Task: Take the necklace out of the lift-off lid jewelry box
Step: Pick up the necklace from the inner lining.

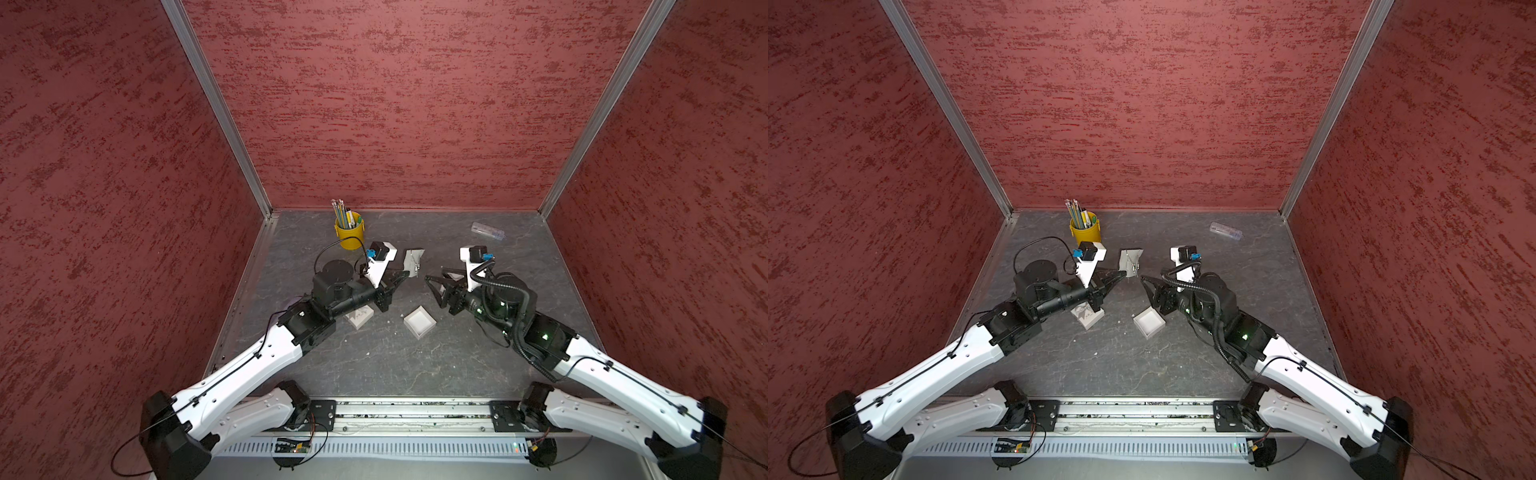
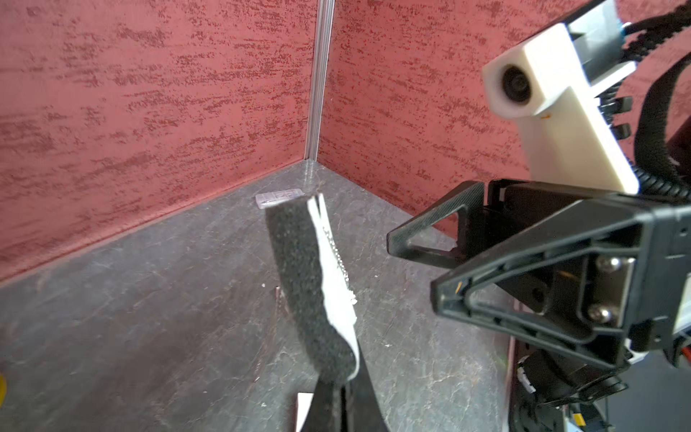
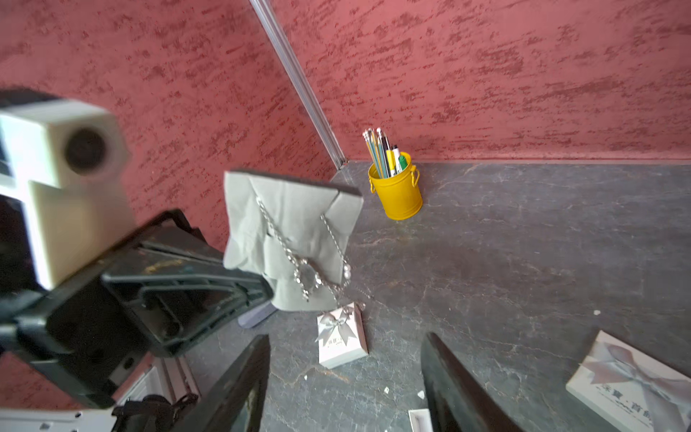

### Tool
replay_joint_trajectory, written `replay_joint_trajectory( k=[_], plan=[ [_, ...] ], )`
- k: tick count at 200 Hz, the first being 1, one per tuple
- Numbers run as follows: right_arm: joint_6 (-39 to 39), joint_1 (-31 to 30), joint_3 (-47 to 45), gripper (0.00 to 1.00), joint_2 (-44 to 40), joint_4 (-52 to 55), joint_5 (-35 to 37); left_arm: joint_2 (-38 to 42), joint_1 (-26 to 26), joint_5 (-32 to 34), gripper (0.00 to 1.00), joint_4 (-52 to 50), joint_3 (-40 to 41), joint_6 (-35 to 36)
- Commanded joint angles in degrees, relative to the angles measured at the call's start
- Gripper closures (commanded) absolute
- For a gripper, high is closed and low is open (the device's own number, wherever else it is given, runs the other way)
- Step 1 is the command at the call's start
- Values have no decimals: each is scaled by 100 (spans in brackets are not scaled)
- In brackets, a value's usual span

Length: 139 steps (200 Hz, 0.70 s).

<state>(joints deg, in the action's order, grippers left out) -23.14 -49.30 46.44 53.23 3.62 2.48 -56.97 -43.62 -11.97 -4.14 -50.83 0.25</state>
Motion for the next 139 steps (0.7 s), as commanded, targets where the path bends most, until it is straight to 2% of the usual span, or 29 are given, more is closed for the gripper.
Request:
replay_joint_trajectory(
  k=[1,33,79,91,120,139],
  plan=[
    [469,2,56,36,159,-318,-351,63,-293,758,100,-615,-302,1070],
    [772,0,171,33,353,-366,-389,-50,-820,1567,100,-883,-538,1874],
    [1029,5,259,33,512,-510,-157,-139,-1030,1750,100,-897,-623,2038],
    [1081,1,246,40,530,-550,-100,-136,-1052,1784,100,-887,-617,2047],
    [1161,4,181,68,535,-612,-40,-113,-1079,1821,100,-895,-595,2073],
    [1181,0,83,77,513,-741,-4,-88,-1092,1834,100,-887,-586,2084]
  ],
)
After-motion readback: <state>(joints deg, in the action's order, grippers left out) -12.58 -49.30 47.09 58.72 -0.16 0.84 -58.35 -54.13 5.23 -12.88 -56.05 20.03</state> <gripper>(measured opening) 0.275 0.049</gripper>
